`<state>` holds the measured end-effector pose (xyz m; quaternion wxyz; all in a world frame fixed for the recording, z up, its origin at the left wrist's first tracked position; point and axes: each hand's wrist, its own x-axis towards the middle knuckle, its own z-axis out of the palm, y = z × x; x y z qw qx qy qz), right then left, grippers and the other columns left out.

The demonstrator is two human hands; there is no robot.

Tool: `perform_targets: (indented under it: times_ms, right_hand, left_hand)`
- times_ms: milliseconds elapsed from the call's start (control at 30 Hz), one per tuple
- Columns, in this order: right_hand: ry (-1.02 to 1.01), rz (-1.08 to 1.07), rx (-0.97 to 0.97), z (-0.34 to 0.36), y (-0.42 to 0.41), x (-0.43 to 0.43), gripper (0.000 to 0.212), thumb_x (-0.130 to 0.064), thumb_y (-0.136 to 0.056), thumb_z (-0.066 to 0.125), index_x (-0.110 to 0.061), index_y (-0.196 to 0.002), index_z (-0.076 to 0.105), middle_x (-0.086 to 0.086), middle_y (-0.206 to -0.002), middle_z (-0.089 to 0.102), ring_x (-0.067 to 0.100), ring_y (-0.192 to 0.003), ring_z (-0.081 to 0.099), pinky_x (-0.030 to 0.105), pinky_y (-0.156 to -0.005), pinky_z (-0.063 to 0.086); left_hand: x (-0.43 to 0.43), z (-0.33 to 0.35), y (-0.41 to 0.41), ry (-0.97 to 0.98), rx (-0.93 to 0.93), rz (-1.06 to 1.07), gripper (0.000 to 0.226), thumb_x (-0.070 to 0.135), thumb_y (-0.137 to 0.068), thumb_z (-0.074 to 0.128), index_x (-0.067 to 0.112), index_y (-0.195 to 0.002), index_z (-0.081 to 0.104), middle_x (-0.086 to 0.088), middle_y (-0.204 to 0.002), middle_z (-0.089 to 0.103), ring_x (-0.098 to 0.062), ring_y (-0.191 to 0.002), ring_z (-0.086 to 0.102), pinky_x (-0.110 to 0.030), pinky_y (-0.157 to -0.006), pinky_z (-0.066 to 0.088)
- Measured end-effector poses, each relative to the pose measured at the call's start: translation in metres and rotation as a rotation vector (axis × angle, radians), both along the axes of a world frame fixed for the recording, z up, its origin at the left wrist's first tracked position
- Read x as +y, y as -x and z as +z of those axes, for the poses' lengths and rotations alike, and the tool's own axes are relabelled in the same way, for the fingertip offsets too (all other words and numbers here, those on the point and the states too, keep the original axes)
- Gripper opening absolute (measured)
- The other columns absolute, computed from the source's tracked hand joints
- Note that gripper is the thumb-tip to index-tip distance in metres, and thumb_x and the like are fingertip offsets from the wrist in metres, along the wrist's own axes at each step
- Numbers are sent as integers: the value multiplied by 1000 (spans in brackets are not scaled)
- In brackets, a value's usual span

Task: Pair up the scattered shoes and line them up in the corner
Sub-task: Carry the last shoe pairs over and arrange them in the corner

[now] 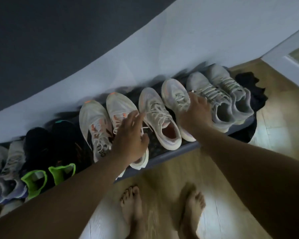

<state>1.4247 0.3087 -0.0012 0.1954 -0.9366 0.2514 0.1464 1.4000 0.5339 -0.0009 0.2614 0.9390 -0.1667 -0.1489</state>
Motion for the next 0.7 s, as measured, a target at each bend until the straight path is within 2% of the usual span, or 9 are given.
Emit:
perform_targets:
  times_ms: [67, 167, 300, 367, 433, 500, 600, 667, 700]
  right_hand:
    - [-55, 66, 157, -15, -1, -19, 63, -37, -88, 47, -20, -146, 33, 14, -149, 36, 37, -136, 35, 48, -111, 32]
    - [-143, 170, 135, -22, 5, -30, 49, -27, -91, 47, -19, -140, 44, 12, -135, 51, 35, -122, 50, 42, -101, 43]
    - [-370, 209, 92, 3, -2, -73, 45, -28, -95, 54, -27, -139, 47, 2, -135, 58, 24, -120, 55, 33, -97, 44]
    - [-365, 85, -113, 20, -14, -106, 34, -25, -94, 55, -26, -127, 58, -1, -122, 65, 19, -111, 59, 32, -91, 47]
    - [-222, -67, -285, 23, -26, -151, 34, -21, -91, 53, -25, -124, 59, 2, -123, 62, 23, -116, 54, 39, -96, 47]
    - [-117, -176, -146, 14, -29, -196, 48, -30, -91, 48, -26, -139, 46, 6, -140, 50, 30, -130, 42, 47, -104, 40]
    - [-278, -149, 145, -12, -20, -226, 59, -39, -96, 46, -22, -150, 30, 12, -140, 51, 33, -125, 49, 33, -93, 38]
    - [-374, -130, 109, -27, -10, -225, 55, -33, -99, 48, -20, -149, 30, 13, -135, 54, 32, -119, 54, 30, -86, 39]
    - [-378, -123, 97, -31, -7, -222, 55, -34, -99, 47, -21, -150, 29, 15, -137, 52, 34, -120, 53, 33, -91, 39]
  left_hand:
    - [-42, -8, -2, 58, 210, -72, 58, 17, -90, 57, 14, -144, 38, -12, -154, 30, -31, -140, 34, -45, -109, 37]
    - [-85, -21, -2, -21, 372, -25, 51, 14, -90, 60, 19, -138, 45, -5, -158, 21, -27, -137, 38, -37, -105, 39]
    - [-110, -14, -8, -244, 135, 62, 32, 15, -78, 57, 12, -108, 65, -12, -123, 53, -37, -113, 52, -46, -92, 45]
    - [-125, -6, -14, -341, 30, 104, 33, 16, -76, 60, 10, -107, 66, -15, -126, 54, -40, -119, 49, -51, -95, 43]
    - [-146, 2, -20, -318, -43, 87, 41, 18, -77, 63, 13, -118, 61, -15, -139, 48, -41, -126, 44, -55, -100, 40]
    - [-172, 5, -23, -258, -20, -37, 51, 28, -83, 59, 19, -133, 52, -13, -150, 37, -40, -134, 37, -55, -104, 36]
    - [-218, -2, -20, -323, 183, -260, 66, 51, -93, 42, 39, -152, 14, -2, -164, 6, -40, -147, 10, -60, -113, 21]
    - [-243, -8, -18, -406, 242, -310, 68, 59, -94, 36, 46, -150, 1, 4, -164, -7, -41, -148, -3, -67, -112, 14]
    - [-253, -9, -20, -435, 263, -301, 66, 59, -94, 36, 46, -150, 3, 5, -163, -9, -40, -148, -5, -70, -111, 12]
